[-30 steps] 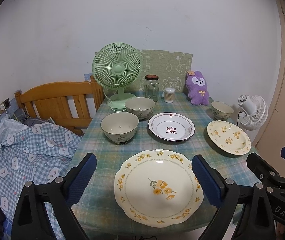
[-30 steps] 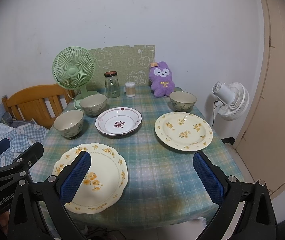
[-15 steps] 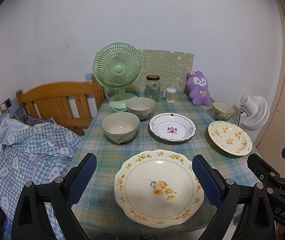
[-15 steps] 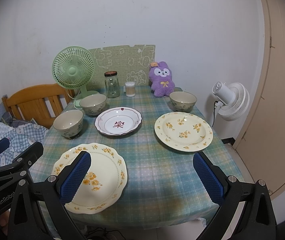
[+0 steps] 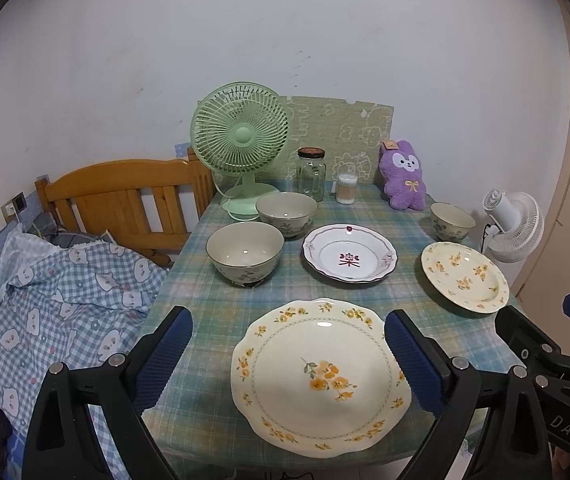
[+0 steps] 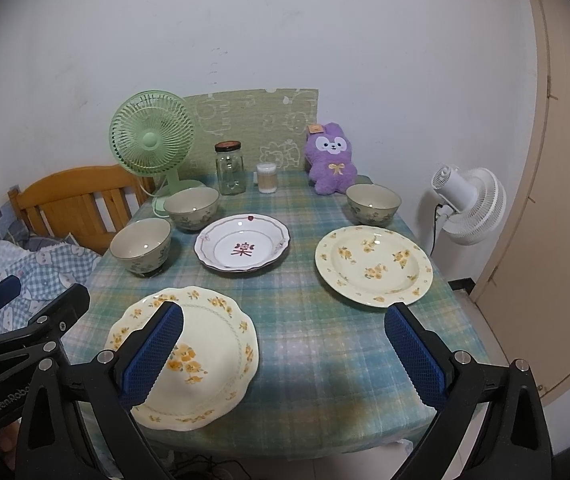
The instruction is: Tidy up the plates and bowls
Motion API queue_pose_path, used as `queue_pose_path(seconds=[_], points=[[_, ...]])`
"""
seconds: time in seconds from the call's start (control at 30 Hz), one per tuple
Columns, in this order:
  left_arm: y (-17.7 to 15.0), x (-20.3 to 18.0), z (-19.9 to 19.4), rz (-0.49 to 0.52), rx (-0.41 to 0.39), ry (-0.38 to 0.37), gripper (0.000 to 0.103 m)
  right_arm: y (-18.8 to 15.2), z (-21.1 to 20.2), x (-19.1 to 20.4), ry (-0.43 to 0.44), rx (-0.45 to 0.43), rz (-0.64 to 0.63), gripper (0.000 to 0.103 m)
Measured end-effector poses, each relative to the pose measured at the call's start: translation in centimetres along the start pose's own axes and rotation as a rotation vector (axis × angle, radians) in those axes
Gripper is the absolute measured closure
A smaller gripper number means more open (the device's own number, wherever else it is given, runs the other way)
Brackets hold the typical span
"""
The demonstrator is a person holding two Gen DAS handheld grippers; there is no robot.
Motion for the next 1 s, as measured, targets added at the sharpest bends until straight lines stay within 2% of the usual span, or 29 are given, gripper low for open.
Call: queue_pose_path(seconds=[0.4,0.6,1.0], points=[[0.7,0.4,2.9,0.000,0.052,0.028,0.015,0.9,4.0,1.9,0.027,0.082,-0.017,0.013],[-0.4,0.6,6.2,0.002,0.117,0.037,0.022,0.2,7.4,3.0,0.019,0.138,-0.031,0.017],[-3.8,1.6,12.2,-0.005,0.301,0.042,0.025,-3.3,14.5,3.6,0.005,0.318,-0.010,0.024]])
Point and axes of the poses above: each gripper's, at about its wrist camera, not at the fingertips, and z roughly the way its jaws point, x to its left, y to its top, the point moved 2 cm from there along z, roughly the way its jaws point, and after that the axes turned 5 degrees about y, right-handed, at the moved point
